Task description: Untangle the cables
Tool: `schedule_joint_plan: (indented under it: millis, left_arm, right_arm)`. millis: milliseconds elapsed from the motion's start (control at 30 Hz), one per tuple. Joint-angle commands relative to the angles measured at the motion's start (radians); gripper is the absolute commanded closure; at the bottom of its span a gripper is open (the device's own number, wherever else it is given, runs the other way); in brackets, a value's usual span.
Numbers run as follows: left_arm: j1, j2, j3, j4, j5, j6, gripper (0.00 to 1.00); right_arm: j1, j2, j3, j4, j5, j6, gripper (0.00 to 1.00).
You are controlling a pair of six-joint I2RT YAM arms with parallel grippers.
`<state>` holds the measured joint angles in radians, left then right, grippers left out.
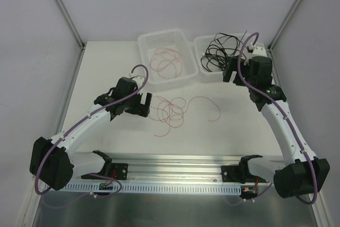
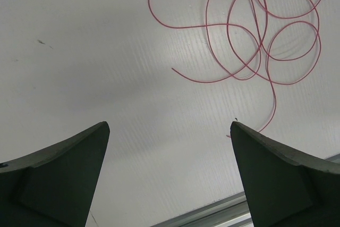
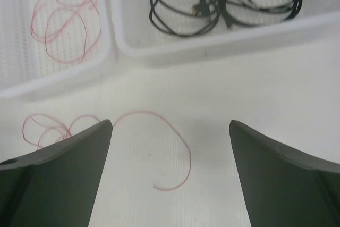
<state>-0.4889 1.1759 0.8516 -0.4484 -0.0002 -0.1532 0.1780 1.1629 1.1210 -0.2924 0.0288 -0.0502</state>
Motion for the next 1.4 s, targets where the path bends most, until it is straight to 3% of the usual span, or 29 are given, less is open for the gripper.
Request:
schedule_joint_plan:
  millis: [0, 133, 367, 500, 633, 667, 767, 933, 1100, 1367]
  left_arm:
    - [0.007, 0.01, 0.004, 0.011, 0.032, -0.04, 0.01]
    - [-0.007, 0.028, 0.014, 0.011, 0.054, -0.118, 0.01]
    - [-0.21, 0.12, 0.07, 0.01, -0.075, -0.314, 0.08]
    - [-0.299, 0.246, 0.135, 0.01, -0.142, -0.344, 0.15]
    - [-0.315, 0.34, 0.211, 0.01, -0.188, -0.356, 0.32]
    - [-0.315, 0.353, 0.219, 0.011, -0.207, -0.374, 0.45]
    - [-0.307, 0.395, 0.234, 0.011, -0.329, -0.457, 0.6]
    - [-0.232, 0.406, 0.242, 0.026, -0.386, -0.508, 0.61]
    - [-0.145, 0.436, 0.26, 0.069, -0.307, -0.448, 0.59]
    - [-0.134, 0.519, 0.264, 0.089, -0.279, -0.565, 0.6]
  right_arm:
    - [0.06, -0.138, -0.102, -0.164, 0.081, 0.09, 0.03]
    - [0.118, -0.294, -0.223, -0.226, 0.128, 0.168, 0.03]
    - [0.196, -0.5, -0.42, -0.303, 0.076, 0.275, 0.03]
    - [0.233, -0.581, -0.506, -0.298, 0.043, 0.32, 0.03]
    - [0.262, -0.631, -0.546, -0.309, 0.013, 0.317, 0.03]
    - [0.267, -0.635, -0.55, -0.315, 0.014, 0.314, 0.03]
    - [0.27, -0.66, -0.546, -0.338, 0.022, 0.283, 0.03]
    - [0.271, -0.654, -0.52, -0.337, 0.002, 0.237, 0.03]
    - [0.271, -0.634, -0.513, -0.306, -0.059, 0.211, 0.03]
    - [0.271, -0.617, -0.524, -0.28, -0.092, 0.22, 0.03]
